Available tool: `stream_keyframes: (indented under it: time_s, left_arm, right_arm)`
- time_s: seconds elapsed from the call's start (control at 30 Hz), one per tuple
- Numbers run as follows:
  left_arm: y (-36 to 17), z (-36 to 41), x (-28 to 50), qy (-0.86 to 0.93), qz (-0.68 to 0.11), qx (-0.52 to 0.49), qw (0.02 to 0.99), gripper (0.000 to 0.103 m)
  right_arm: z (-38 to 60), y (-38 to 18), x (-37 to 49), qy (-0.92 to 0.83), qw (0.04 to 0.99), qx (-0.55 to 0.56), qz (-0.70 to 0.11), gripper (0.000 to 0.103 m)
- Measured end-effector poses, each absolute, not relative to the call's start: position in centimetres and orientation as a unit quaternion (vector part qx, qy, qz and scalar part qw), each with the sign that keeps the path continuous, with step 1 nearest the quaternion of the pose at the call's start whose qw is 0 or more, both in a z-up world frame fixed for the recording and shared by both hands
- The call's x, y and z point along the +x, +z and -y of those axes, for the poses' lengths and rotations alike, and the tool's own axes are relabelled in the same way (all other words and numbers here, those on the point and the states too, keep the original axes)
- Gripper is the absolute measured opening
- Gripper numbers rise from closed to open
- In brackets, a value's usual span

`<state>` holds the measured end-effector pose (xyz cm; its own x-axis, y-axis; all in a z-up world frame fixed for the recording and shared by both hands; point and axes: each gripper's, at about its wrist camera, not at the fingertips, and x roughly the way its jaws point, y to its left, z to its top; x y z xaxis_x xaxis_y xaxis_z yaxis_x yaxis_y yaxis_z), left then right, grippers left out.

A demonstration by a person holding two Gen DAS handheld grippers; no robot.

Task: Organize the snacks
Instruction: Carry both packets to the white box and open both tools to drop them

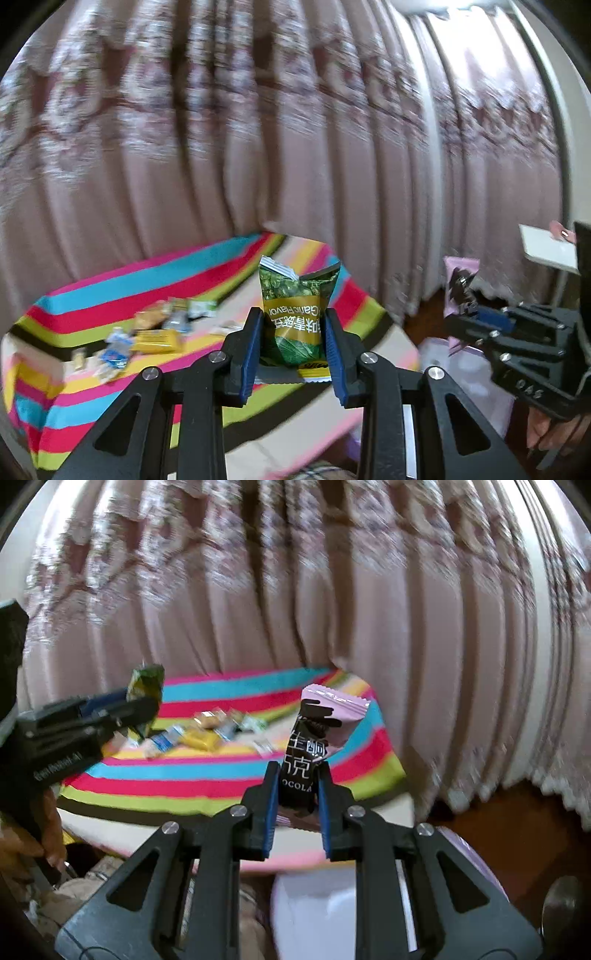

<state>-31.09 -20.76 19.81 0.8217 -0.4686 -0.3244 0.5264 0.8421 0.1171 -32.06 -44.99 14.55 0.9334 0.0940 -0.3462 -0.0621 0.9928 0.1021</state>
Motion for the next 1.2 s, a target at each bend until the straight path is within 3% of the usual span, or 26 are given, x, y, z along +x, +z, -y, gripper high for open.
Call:
stream_keyframes:
  time_s: [0.57,1.2]
  left_arm:
    - [14.0,34.8,-33.9,-0.422,-0.242,0.208,0.849,0.034]
    - [6.1,40.0,-32.6,-0.463,-0.367,0.260,0.764,0.034]
  right_arm:
    - [55.1,7.5,-35.8,-0.059,0.950,0.140,-0.271,0.023]
    - [57.5,1.6,-34.7,-0.075,0.904,0.207,-0.367,0.024]
